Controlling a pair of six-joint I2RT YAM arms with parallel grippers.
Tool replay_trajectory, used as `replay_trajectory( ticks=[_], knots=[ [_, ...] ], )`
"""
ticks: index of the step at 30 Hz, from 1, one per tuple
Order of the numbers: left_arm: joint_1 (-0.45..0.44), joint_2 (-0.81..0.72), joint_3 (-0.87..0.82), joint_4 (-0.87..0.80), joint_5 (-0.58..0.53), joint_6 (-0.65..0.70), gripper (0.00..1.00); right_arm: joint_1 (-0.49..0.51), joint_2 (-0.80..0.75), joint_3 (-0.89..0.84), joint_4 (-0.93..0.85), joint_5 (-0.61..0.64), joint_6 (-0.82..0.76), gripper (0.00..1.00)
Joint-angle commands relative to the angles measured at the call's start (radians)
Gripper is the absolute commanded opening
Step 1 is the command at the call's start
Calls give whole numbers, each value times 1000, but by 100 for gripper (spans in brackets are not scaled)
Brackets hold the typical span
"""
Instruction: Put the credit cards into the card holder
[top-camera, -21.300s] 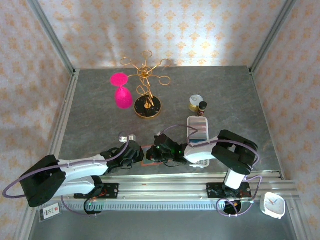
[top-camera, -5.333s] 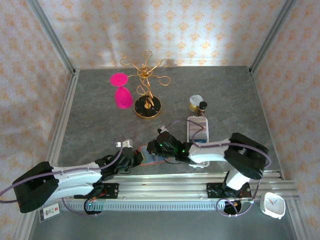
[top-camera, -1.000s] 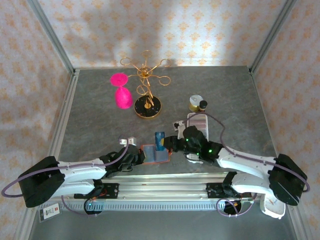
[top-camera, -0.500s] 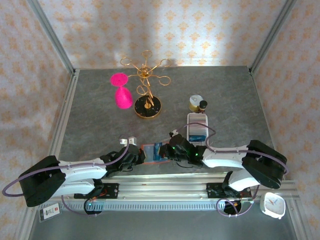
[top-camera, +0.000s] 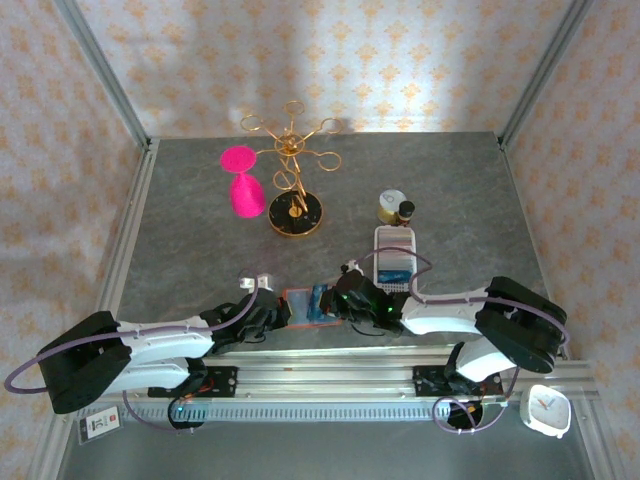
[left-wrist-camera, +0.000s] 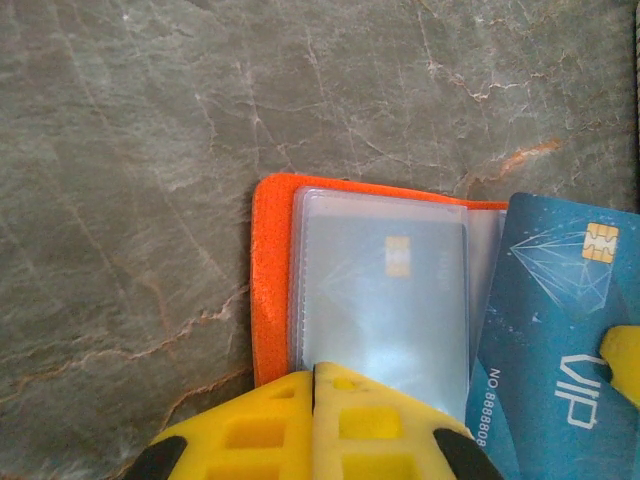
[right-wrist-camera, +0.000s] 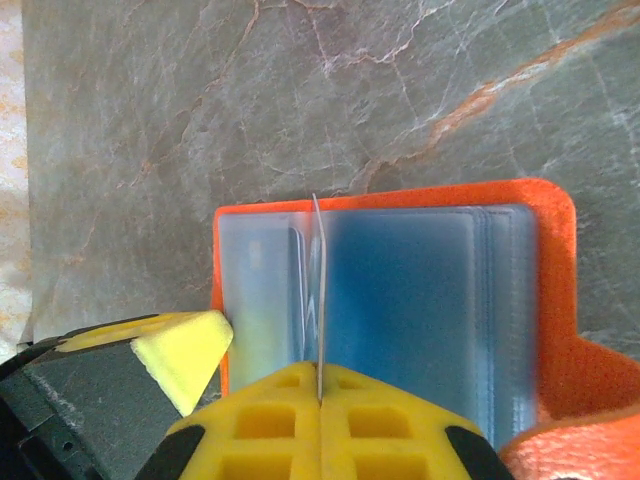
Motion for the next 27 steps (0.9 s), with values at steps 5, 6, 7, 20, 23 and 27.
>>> replay_trajectory(
  ticks=[5,6,7,20,23,27],
  knots=[
    [-4,-4,-19,-80,-8,8,0,8,24,30,6,7,12,0],
    [-4,-6,-19,-83,-11,6,0,8,31,29,9,1,13,0],
    [-4,-8,-20,-82,-11,6,0,8,35,30,11,-6,13,0],
    [-5,-24,-38,-77,-12,3,0,23,76,59,-20,-63,4,0],
    [-5,-28,-39,-85,-16,2,0,23,86,71,-36,-60,-1,0],
    [-5,-30,-39,-86,-13,6,0,23,94,90,-68,-53,-12,0]
  ],
)
